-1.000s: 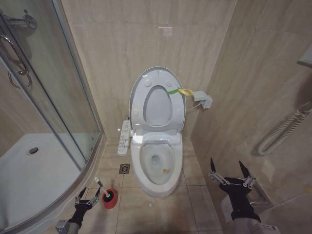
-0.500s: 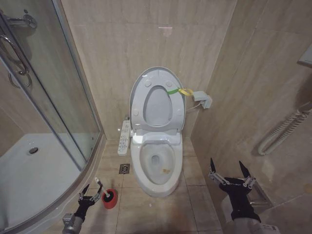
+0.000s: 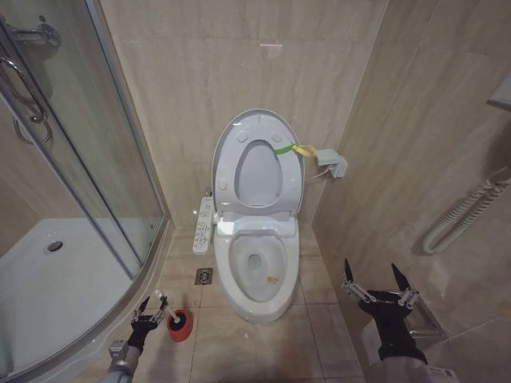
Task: Open the toilet lid, clean the toilet bowl with a toilet brush, close the toilet lid, and flush.
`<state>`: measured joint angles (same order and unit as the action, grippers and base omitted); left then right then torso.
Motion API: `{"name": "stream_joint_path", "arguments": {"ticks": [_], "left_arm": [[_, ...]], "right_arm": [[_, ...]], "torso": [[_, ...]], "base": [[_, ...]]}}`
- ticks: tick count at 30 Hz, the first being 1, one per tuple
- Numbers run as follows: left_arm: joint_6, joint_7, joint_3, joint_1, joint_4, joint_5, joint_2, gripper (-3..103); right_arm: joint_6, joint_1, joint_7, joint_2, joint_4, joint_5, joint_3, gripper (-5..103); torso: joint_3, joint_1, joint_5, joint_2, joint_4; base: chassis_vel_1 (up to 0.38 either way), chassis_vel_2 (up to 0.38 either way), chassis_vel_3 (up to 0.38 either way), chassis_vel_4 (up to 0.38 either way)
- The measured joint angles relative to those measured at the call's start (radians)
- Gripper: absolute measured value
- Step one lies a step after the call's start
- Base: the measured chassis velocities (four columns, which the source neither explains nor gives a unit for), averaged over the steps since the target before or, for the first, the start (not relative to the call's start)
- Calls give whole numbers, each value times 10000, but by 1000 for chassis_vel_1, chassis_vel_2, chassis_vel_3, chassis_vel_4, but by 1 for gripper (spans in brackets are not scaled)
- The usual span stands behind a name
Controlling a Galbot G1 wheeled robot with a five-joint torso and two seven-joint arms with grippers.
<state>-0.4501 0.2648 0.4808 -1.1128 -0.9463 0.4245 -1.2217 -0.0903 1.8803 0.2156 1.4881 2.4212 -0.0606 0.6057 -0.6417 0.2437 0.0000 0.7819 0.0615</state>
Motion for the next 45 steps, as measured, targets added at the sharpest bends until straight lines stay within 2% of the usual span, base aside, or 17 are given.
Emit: {"name": "stream_joint_path", "arguments": {"ticks": [6, 7, 14, 15, 21, 22, 28, 29, 35, 36, 43, 44, 45], "left_arm": [[34, -188, -162, 148, 117, -3, 35, 64], [35, -180, -173, 193, 159, -14, 38, 89], [69, -67, -208, 426, 332, -57, 33, 89], [97, -26, -216, 459, 346, -64, 23, 93], [116, 36, -316, 562, 436, -102, -61, 93], [114, 44, -325, 573, 457, -116, -76, 81], [106, 157, -343, 685, 643, -161, -125, 81], [116, 157, -342, 687, 650, -159, -125, 54], [226, 138, -329, 544, 591, -108, -109, 54], [237, 137, -308, 487, 568, -88, -113, 27], [250, 170, -261, 375, 526, -7, -174, 27], [247, 245, -253, 375, 535, 44, -184, 16], [226, 395, -230, 389, 572, 116, -188, 16]], "right_arm": [[0, 0, 0, 0, 0, 0, 0, 100], [0, 0, 0, 0, 0, 0, 0, 100], [0, 0, 0, 0, 0, 0, 0, 100], [0, 0, 0, 0, 0, 0, 0, 100], [0, 0, 0, 0, 0, 1, 0, 100], [0, 0, 0, 0, 0, 0, 0, 100], [0, 0, 0, 0, 0, 0, 0, 100], [0, 0, 0, 0, 0, 0, 0, 100], [0, 0, 0, 0, 0, 0, 0, 100], [0, 0, 0, 0, 0, 0, 0, 100], [0, 1, 0, 0, 0, 0, 0, 100], [0, 0, 0, 0, 0, 0, 0, 100], [0, 0, 0, 0, 0, 0, 0, 100]], "torso": [[0, 0, 0, 0, -2], [0, 0, 0, 0, -2], [1, 0, 1, 0, -2], [1, 0, 0, 0, -2], [1, 0, 0, 0, -2], [1, 0, 0, 0, -2], [1, 0, 0, 0, -1], [1, 1, 1, 0, -1], [1, 1, 0, 0, -2], [1, 1, 0, 0, -2], [1, 0, 1, 0, -1], [1, 0, 1, 0, -2], [1, 0, 1, 0, -2]], "base": [[0, 0, 0, 0], [0, 0, 0, 0], [0, 0, 0, 0], [0, 0, 0, 0], [0, 0, 0, 0], [0, 0, 0, 0], [0, 0, 0, 0], [0, 0, 0, 0], [0, 0, 0, 0], [0, 0, 0, 0], [0, 0, 0, 0], [0, 0, 0, 0], [0, 0, 0, 0]]}}
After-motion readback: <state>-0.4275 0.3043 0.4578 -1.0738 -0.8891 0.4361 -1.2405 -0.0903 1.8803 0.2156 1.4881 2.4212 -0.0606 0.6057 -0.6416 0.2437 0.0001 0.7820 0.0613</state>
